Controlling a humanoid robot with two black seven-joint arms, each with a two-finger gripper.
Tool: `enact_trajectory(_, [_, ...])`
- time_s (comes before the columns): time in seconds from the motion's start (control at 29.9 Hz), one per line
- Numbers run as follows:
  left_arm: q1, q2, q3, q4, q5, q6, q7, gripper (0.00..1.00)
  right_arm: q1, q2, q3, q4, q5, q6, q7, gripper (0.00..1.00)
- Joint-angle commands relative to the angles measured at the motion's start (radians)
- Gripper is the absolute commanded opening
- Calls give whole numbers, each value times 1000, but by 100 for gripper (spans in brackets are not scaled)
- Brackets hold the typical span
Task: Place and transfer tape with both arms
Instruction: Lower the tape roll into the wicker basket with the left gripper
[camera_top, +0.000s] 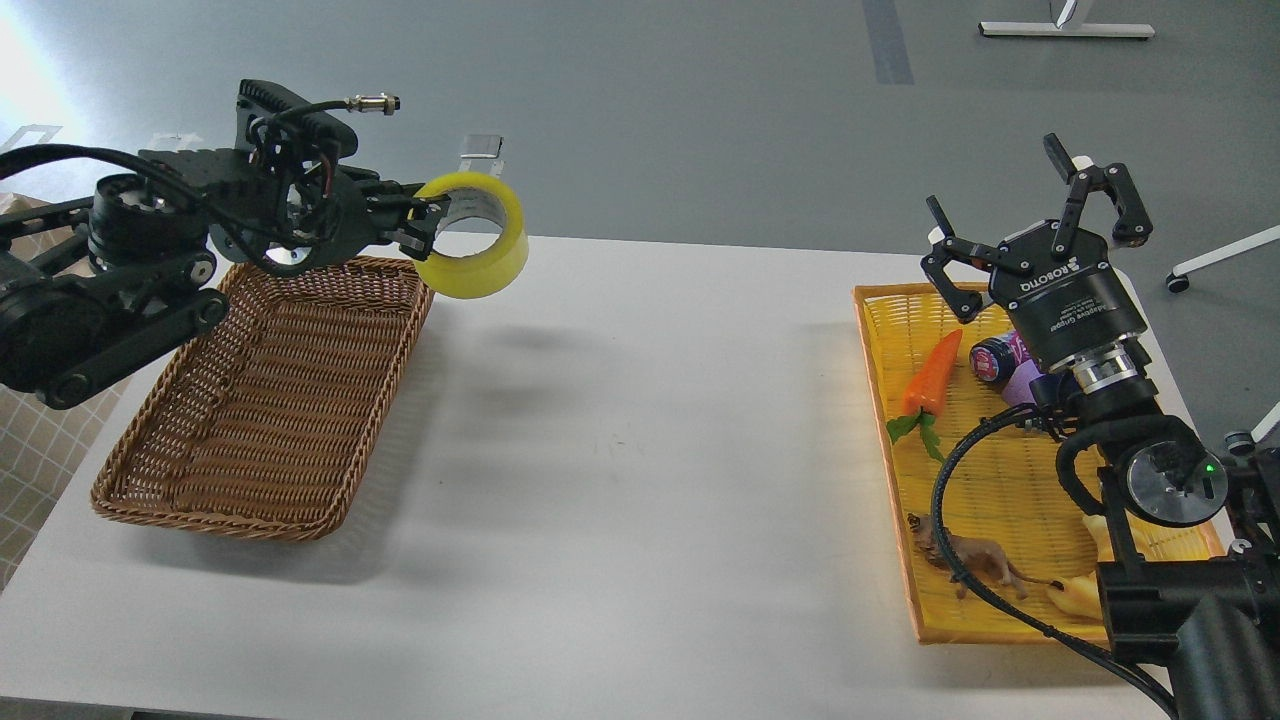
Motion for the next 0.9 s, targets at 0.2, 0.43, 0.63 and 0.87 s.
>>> enact_trajectory(0.2, [37,133,6,2,-4,12,-41,0,0,0,-2,-2,1,0,0,100])
enact_trajectory(0.43, [122,198,6,2,-5,50,-55,0,2,0,-2,-2,-1,0,0,100])
enact_trajectory(0.63, [171,216,6,3,-16,70,-61,0,2,0,-3,-3,-1,0,0,100])
enact_trajectory(0.87, [241,216,8,17,-30,102,-66,0,2,0,-2,-12,1,0,0,100])
